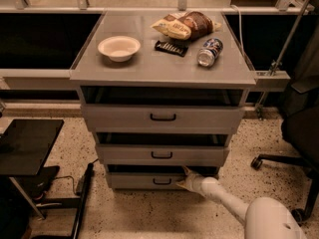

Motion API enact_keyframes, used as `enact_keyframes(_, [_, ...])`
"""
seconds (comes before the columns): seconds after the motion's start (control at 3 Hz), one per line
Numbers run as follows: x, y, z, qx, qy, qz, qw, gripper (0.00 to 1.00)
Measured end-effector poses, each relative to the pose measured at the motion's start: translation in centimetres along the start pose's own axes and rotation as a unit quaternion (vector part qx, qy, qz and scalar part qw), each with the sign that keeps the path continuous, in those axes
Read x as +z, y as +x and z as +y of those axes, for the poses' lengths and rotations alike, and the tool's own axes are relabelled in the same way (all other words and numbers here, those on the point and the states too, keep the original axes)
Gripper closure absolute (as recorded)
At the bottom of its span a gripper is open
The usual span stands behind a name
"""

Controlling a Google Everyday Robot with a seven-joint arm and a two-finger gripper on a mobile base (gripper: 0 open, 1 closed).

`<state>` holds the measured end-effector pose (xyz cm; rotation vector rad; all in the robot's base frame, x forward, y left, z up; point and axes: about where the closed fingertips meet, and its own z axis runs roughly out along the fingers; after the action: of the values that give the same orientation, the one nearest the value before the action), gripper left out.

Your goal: Open bottom drawer

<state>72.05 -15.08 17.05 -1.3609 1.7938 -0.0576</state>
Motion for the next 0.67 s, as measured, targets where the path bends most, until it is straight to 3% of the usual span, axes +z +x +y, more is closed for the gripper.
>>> enact_keyframes(0.33, [-0.01,-0.02,-0.01,0.0,0.0,0.0,1.0,0.88])
enact_keyframes(0.67, [-0.41,-0.39,-0.32,0.0,0.0,0.0,1.0,1.0])
